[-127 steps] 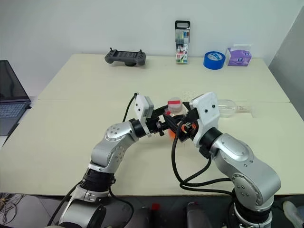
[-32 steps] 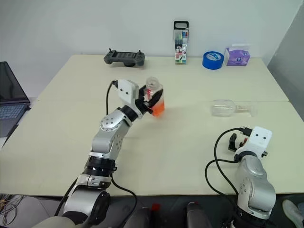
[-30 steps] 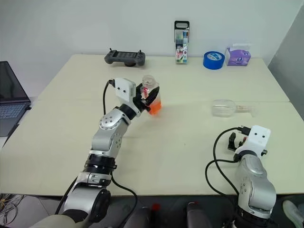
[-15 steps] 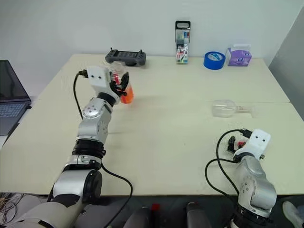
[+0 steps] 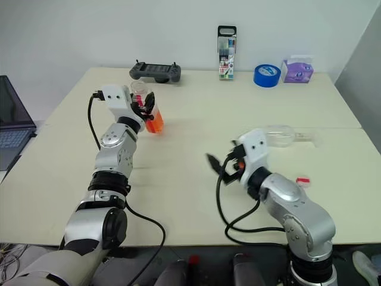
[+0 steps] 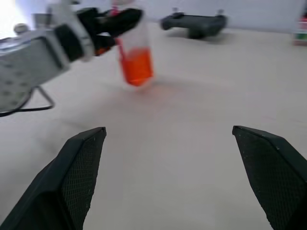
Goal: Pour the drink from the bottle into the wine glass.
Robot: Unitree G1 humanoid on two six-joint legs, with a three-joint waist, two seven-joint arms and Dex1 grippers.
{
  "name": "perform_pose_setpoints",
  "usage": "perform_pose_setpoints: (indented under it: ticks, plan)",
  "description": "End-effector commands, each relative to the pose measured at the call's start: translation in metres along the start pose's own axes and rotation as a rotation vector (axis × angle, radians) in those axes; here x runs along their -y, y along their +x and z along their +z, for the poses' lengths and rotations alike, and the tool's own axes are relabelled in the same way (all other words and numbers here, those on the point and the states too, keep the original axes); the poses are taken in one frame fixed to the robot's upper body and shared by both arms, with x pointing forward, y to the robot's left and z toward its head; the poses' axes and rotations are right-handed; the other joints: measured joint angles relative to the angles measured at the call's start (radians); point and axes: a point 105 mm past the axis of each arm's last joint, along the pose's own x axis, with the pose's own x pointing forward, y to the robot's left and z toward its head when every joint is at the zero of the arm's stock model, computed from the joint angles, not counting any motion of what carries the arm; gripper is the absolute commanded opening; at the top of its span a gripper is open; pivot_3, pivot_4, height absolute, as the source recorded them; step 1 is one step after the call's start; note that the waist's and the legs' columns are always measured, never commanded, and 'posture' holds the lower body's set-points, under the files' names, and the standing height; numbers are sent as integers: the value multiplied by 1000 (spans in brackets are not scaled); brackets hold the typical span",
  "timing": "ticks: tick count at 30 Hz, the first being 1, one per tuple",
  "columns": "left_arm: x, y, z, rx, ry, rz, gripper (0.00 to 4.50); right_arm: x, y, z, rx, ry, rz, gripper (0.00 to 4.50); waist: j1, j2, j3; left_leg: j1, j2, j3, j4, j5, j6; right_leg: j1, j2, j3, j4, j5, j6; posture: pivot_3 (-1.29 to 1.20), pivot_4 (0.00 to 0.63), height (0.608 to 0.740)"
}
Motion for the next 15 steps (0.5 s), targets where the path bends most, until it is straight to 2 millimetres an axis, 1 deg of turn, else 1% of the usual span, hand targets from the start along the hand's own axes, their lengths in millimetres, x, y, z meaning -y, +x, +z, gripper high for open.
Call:
perform_pose_setpoints:
  ticks: [1,6,11,12,15]
  plan:
    - [-2,2,21,67,-6,-15,2138,-2,7,9,22,-50,39,4500,1,0,0,0,-1,0,0,0,0,0,-1,1,0,0,0,0,150,740]
    - [-7,1,16,35,-25,5,2138,1,13,12,32,-62,45,4500,2,-1,0,0,-2,-1,1,0,-1,0,-3,1,1,0,0,0,150,740]
    - [-20,-2,14,19,-14,67,2138,-1,13,7,15,-69,65,4500,2,-1,1,-1,-1,-1,1,0,-1,-2,-3,2,3,0,0,0,150,740]
    - [-22,-2,14,16,-17,77,2869,-2,13,6,13,-69,67,4500,2,-1,1,-1,-1,-1,1,0,-1,-3,-3,2,3,0,0,0,150,740]
    - [-25,-4,13,12,-21,82,3716,-2,13,5,10,-69,67,4500,1,-1,1,0,-1,-1,1,1,-1,-3,-3,2,4,0,0,0,150,740]
